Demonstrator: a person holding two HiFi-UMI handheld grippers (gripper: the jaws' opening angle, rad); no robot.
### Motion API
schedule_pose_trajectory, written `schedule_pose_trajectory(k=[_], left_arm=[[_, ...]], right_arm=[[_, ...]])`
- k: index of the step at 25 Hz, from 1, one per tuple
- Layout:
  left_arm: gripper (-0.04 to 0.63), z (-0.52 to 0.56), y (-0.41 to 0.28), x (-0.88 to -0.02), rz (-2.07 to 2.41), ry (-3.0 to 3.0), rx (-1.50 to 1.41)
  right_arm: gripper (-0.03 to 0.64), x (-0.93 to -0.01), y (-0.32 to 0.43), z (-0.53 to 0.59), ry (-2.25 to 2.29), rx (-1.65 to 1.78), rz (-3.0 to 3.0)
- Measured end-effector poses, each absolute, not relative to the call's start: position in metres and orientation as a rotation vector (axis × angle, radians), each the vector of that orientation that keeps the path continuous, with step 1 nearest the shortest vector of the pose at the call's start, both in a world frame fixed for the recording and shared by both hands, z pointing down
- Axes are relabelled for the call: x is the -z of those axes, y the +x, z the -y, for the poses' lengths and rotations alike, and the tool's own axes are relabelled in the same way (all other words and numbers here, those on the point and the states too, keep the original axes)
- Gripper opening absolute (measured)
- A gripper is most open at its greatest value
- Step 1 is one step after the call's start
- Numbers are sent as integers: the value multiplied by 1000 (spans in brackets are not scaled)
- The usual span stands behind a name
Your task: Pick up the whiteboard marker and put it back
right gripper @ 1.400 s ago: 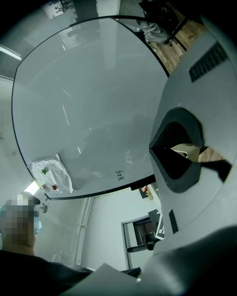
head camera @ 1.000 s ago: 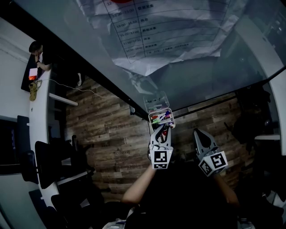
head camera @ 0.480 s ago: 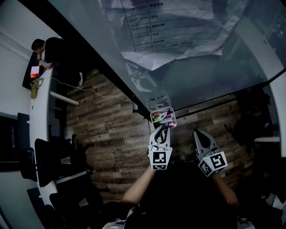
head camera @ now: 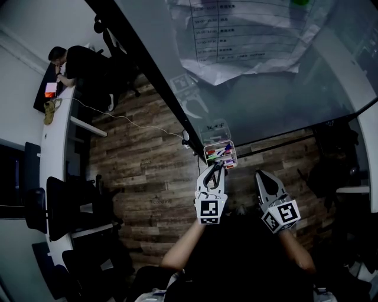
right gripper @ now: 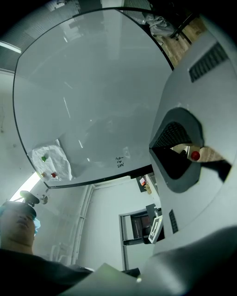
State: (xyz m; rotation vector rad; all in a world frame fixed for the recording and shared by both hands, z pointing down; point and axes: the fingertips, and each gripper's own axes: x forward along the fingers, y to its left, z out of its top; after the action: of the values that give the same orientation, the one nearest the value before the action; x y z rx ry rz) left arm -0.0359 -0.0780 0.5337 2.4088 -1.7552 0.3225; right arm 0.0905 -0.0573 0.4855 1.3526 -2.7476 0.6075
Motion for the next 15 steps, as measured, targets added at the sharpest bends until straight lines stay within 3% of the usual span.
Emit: schedule_pose_trajectory(k=[15], left_arm=[[74, 45, -63, -511, 1814, 2361, -253]], right_arm=[[14, -477, 85, 43, 1353, -555, 2780]])
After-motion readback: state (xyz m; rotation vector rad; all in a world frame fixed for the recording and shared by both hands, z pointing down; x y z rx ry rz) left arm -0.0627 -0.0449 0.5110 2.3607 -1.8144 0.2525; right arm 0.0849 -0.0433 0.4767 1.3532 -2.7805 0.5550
